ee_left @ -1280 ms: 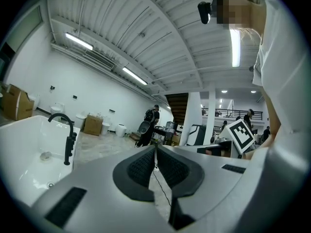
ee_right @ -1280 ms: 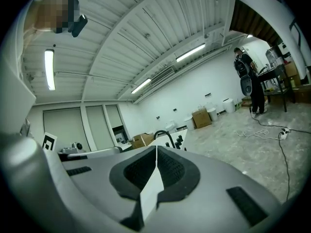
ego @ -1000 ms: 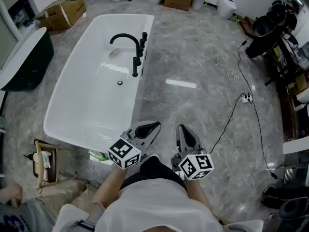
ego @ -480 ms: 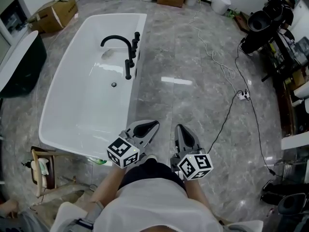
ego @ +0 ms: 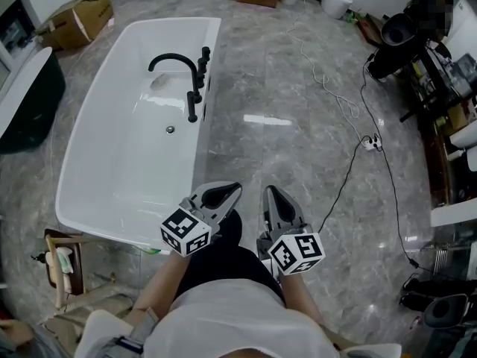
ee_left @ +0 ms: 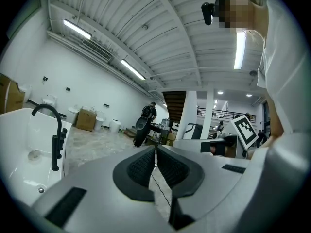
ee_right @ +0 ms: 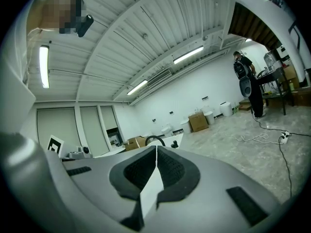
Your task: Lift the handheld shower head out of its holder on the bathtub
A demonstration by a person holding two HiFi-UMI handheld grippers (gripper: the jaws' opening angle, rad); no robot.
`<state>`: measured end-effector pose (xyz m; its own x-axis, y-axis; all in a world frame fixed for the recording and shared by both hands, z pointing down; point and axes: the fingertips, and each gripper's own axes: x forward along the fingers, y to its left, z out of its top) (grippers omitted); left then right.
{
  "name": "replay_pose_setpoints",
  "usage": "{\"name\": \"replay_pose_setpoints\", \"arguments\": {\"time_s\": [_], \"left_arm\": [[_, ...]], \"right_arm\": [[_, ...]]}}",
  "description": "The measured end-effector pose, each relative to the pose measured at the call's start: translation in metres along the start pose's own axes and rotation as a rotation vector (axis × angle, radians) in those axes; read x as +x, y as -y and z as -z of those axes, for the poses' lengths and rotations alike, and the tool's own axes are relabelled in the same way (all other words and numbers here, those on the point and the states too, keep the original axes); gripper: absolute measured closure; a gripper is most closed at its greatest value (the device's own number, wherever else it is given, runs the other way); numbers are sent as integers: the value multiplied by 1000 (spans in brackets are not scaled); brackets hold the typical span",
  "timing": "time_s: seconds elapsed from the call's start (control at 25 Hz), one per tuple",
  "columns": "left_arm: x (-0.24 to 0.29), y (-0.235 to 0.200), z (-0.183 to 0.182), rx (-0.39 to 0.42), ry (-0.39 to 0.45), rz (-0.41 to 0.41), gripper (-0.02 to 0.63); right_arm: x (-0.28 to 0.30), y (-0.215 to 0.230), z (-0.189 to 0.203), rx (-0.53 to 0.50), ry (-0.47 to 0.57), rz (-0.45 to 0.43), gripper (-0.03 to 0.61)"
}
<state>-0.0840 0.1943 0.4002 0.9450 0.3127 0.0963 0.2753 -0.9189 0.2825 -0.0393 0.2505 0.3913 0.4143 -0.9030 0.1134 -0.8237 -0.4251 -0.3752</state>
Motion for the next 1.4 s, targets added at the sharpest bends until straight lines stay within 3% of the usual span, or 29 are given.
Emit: {"name": "replay_pose_setpoints", "arguments": {"time_s": [0.36,0.72,1.08,1.4], "left_arm": [[11,-29,-5,-25,14,-35,594],[49,-83,-24,-33,32,-67,594],[104,-138,-49,-45,32,-68,594],[132,-169,-67,-54,33,-57,594]], "right_arm": [[30,6,-3,-2,-14,-15,560],[97,31,-22,-16,-29,-49,560],[164,65,-57,45,6,-100,560],[208,78,-65,40,-35,-112,560]]}}
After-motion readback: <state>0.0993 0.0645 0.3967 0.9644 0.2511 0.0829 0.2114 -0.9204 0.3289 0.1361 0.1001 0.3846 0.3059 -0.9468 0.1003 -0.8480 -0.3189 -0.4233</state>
